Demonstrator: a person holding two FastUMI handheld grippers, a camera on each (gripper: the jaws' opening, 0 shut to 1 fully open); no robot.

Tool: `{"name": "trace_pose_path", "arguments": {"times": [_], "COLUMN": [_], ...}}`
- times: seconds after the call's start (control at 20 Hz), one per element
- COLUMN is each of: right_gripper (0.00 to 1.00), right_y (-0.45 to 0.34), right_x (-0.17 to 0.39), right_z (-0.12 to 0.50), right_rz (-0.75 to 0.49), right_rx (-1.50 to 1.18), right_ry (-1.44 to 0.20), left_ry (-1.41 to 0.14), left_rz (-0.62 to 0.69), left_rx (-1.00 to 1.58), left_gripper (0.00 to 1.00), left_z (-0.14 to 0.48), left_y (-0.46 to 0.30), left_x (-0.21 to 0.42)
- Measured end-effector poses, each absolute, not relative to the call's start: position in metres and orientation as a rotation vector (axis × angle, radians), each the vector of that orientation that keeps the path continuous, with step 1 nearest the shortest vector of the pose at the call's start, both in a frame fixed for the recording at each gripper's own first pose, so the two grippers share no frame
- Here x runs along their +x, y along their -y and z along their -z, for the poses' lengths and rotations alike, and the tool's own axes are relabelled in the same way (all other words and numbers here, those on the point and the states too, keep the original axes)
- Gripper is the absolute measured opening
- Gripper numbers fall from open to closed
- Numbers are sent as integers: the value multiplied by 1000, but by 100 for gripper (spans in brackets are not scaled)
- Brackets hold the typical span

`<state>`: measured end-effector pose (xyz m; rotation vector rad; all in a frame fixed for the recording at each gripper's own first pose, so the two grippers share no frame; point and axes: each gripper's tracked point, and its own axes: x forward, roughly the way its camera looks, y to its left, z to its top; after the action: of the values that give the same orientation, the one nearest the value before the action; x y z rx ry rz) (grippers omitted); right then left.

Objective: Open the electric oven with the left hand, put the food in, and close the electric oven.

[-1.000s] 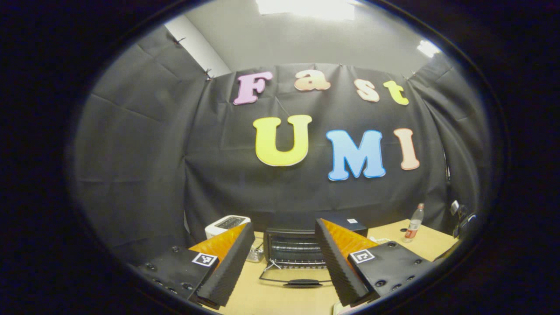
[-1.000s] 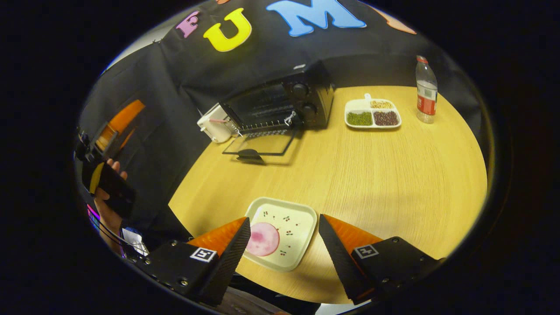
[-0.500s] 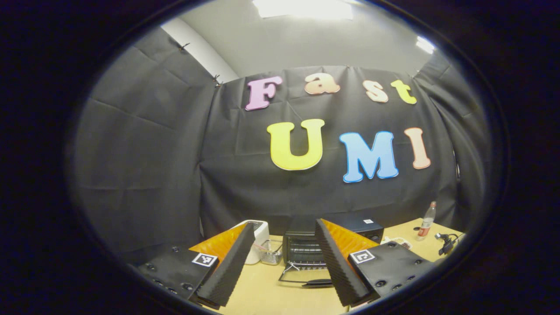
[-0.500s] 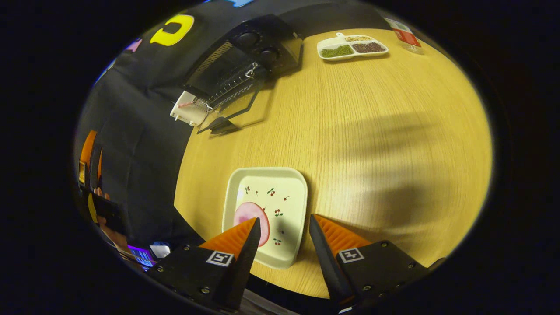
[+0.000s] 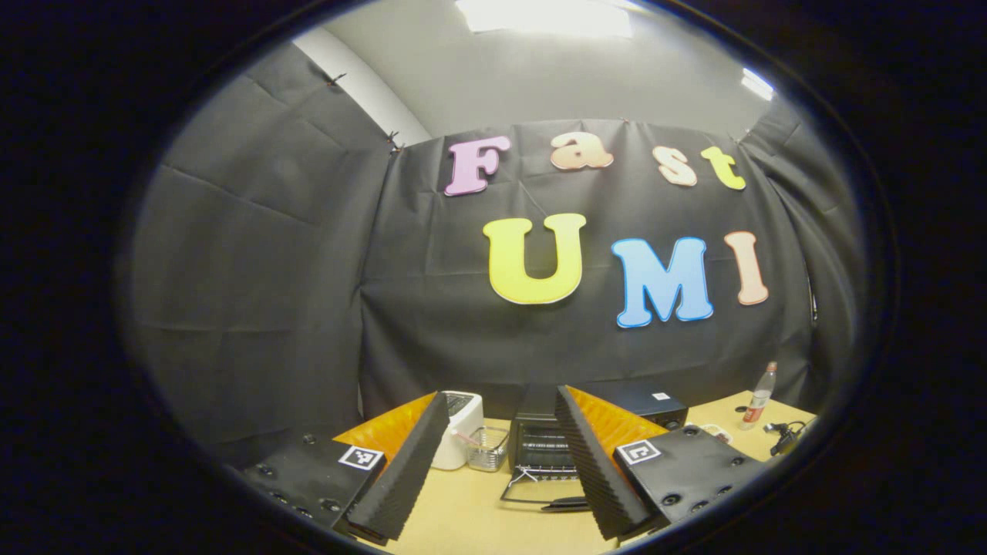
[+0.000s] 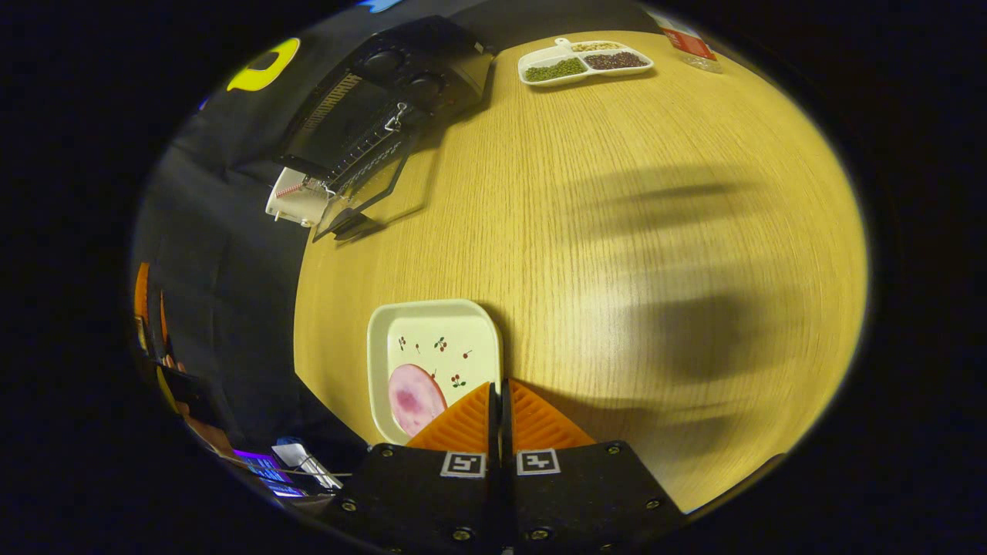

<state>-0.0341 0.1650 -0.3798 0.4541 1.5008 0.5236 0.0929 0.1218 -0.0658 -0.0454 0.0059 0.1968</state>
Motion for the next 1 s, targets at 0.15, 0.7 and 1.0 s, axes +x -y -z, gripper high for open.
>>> {"name": "trace_pose_path", "arguments": {"times": [0.15, 0.7, 1.0], "right_gripper": [0, 1, 1], "right_y": [-179, -239, -290], "right_x": [-31, 48, 101], "right_z": [364, 314, 302], "right_rz": [-538, -337, -179], "right_rx": [549, 925, 1105], "right_ry": [-1487, -1324, -1190], "left_ry": [-7, -10, -25], "left_rz": [-205, -227, -219], "left_rx": [-50, -58, -60], "left_gripper": [100, 100, 94], "left_z": [69, 85, 98], "left_y": [-129, -164, -189], "left_x": [95, 115, 139]}}
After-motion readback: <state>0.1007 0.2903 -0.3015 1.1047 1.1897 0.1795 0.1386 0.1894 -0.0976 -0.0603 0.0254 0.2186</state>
